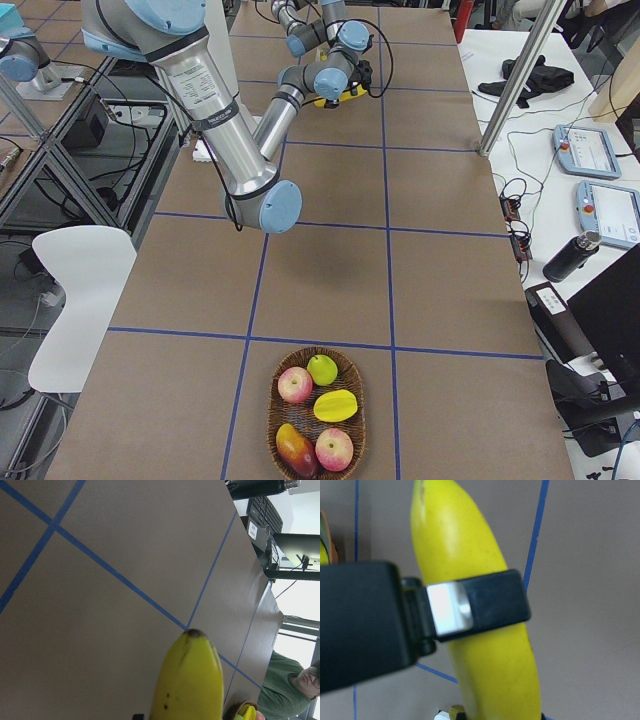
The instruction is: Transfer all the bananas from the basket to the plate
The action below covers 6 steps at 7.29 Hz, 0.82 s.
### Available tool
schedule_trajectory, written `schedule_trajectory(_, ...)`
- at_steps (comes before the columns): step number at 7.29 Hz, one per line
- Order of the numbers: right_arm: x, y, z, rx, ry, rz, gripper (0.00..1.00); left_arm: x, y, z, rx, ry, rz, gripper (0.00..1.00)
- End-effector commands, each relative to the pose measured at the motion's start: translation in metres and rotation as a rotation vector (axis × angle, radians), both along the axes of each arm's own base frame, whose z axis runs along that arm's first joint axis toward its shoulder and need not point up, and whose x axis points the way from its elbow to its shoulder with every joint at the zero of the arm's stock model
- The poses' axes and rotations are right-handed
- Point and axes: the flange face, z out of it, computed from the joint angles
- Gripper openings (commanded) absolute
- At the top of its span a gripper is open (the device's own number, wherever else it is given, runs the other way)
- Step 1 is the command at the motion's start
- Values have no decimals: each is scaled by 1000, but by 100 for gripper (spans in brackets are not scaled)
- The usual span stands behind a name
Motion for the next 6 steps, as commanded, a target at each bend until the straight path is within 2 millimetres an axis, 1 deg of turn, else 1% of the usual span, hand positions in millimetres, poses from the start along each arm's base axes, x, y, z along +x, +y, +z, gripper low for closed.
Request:
schedule_trajectory(1, 2, 0, 2, 6, -9, 1, 100, -1, 0, 1, 5, -1, 1, 0)
schedule_trajectory(2, 3, 1, 0, 8, -11, 1, 100, -1, 0, 1, 6, -2, 1, 0)
schedule_trajectory(3, 8, -3, 0, 8, -14, 7, 100, 0, 0, 2, 5, -4, 3, 0)
schedule_trajectory(4, 23, -13, -1, 5, -17, 33, 100, -2, -1, 2, 5, -6, 3, 0)
schedule_trajectory(5, 43, -29, 2, -5, -11, 74, 100, -3, -5, 7, -1, -33, 0, 0)
schedule_trajectory(6, 68, -47, 26, -46, 11, 106, 100, -11, -19, 18, -34, -84, 20, 0)
